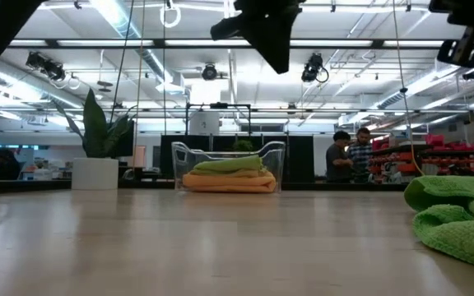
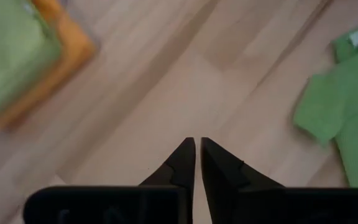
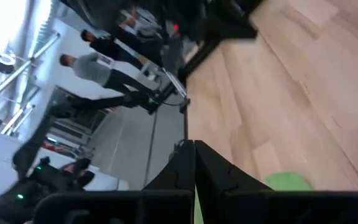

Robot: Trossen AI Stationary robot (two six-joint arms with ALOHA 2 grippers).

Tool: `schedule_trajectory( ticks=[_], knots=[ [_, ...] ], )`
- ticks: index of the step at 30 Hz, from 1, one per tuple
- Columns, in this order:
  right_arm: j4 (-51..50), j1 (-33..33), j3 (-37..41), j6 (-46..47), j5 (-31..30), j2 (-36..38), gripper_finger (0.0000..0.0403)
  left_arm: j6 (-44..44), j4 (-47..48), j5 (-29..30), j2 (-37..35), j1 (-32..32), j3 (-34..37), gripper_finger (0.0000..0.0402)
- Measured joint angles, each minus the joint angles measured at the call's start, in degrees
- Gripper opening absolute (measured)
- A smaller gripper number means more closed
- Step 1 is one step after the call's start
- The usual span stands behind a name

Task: Fold microfiber towels
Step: Fold the green towel

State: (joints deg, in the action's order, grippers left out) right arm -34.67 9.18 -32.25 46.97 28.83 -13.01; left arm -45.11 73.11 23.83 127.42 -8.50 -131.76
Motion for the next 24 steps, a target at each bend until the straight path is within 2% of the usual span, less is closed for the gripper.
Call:
schedule_trajectory(
  ticks=[8,13,17,20,24],
  knots=[
    [-4.98,-0.01,0.00,-1.02,-1.24,2.71,0.0009,-7.71,2.35,-0.04,4.08,-2.47,0.07,0.0011],
    [-8.98,-0.01,0.00,-3.31,-4.49,2.66,0.0009,-7.75,-5.35,-1.38,3.99,-1.59,3.82,0.0006],
    [-9.93,-0.01,0.00,-3.63,-6.33,2.62,0.0009,-1.20,-18.34,-8.88,3.80,-0.86,8.94,0.0034],
    [-9.91,-0.01,0.00,-3.65,-6.54,2.62,0.0009,0.93,-23.89,-10.02,4.41,-0.89,12.91,0.0064],
    [-9.91,-0.01,0.00,-3.63,-6.55,2.62,0.0009,-0.72,-31.12,-11.34,4.06,-0.94,16.39,0.0096]
  ],
)
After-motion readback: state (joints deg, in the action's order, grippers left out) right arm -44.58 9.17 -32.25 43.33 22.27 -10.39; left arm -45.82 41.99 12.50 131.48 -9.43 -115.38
